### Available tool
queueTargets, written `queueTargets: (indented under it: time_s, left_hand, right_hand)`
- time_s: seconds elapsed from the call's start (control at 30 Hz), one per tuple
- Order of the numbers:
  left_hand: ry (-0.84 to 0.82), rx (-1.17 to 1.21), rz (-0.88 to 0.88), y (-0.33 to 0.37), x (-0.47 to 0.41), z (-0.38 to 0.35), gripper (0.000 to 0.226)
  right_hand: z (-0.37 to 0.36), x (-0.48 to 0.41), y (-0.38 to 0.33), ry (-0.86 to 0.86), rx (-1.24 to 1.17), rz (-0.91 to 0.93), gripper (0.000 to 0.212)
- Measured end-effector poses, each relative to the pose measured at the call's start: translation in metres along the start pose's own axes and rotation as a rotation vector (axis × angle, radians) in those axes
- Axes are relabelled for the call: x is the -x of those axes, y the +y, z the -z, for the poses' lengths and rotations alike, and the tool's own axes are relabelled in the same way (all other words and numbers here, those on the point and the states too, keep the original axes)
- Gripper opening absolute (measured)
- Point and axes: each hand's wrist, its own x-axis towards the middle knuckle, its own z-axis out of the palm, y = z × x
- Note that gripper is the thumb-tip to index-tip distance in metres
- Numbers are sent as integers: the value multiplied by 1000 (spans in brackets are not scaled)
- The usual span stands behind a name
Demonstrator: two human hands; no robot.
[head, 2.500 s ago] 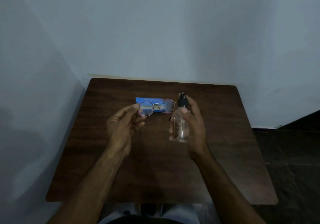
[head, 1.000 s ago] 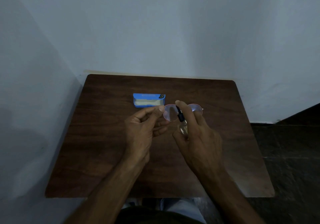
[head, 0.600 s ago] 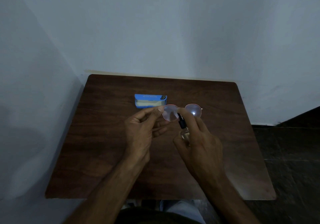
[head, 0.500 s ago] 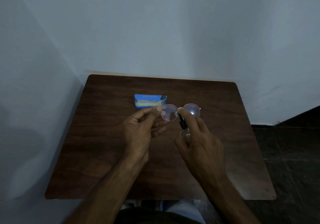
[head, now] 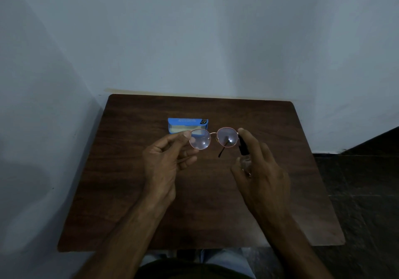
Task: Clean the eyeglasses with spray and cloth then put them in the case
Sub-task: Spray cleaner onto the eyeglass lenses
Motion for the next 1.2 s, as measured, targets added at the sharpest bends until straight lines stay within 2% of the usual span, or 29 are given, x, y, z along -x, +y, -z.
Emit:
queueTargets:
  time_s: [0.3, 0.47, 0.67, 0.8, 0.93, 1.1, 1.2]
  left_hand:
    - [2, 17, -1, 6, 1, 11, 9]
    - [-2, 19, 2, 6, 2, 12, 8]
    - [3, 2, -1, 6, 2, 13, 9]
    - [6, 18, -1, 6, 0, 13, 8]
    - [12, 23, 2, 6, -2, 13, 10]
    - [15, 23, 19, 3, -5, 12, 10]
    - [11, 21, 34, 2, -7, 10, 13]
  right_hand:
    - [-13, -3, -2, -6, 21, -30, 76]
    - [-18, -8, -4, 18, 14, -29, 64]
    - [-23, -10, -1, 26, -27, 7, 59]
    - [-26, -5, 5, 53, -72, -33, 71]
    - [-28, 1, 9, 36, -91, -8, 66]
    - [-32, 5, 8, 65, -158, 12, 74]
    - [-33, 5, 10, 103, -284, -68, 74]
